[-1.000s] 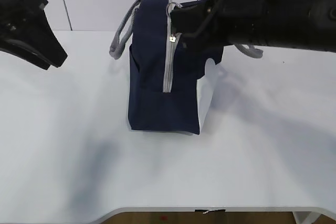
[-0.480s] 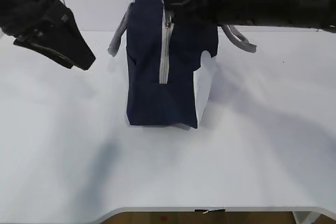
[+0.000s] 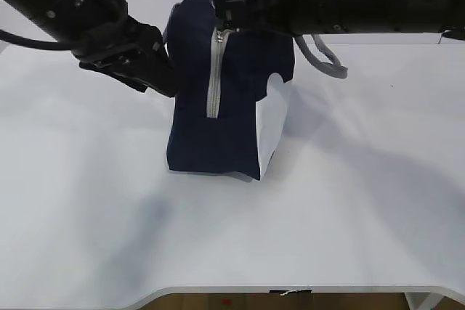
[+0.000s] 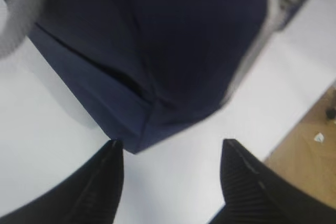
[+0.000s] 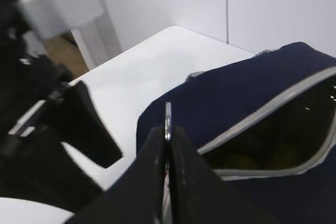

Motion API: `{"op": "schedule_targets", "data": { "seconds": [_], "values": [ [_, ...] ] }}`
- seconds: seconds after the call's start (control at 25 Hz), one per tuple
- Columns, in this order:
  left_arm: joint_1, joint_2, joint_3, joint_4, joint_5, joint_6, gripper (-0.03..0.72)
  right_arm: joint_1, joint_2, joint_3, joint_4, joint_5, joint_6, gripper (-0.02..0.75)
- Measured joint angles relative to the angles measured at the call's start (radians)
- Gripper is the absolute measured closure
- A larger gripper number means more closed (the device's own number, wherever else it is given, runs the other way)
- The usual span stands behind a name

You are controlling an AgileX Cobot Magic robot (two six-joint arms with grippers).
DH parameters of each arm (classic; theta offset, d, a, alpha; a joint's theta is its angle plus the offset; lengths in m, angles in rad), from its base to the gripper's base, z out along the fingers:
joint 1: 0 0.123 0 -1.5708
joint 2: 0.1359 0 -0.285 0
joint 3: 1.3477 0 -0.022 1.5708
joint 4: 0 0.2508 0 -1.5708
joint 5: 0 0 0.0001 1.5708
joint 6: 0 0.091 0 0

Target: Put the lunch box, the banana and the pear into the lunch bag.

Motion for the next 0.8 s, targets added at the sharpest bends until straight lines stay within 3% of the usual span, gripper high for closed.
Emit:
{"op": "schedule_targets", "data": {
  "seconds": [0.2, 0.52, 0.56, 0.8],
  "values": [
    [0.000, 0.054, 0.000, -0.016, -0.050, 0.059, 0.221, 0.000, 0.000, 0.000, -0.023, -0.024, 0.030, 0.731],
    [0.000, 0.121, 0.000, -0.056, -0.109, 0.138, 0.245, 0.000, 0.002, 0.000, -0.031, -0.038, 0.046, 0.731],
    [0.000, 0.126, 0.000, -0.061, -0.110, 0.141, 0.274, 0.000, 0.002, 0.000, -0.031, -0.038, 0.046, 0.731],
    [-0.002, 0.135, 0.000, -0.054, -0.124, 0.150, 0.642, 0.000, 0.004, -0.005, -0.051, -0.040, 0.046, 0.731]
  ]
}}
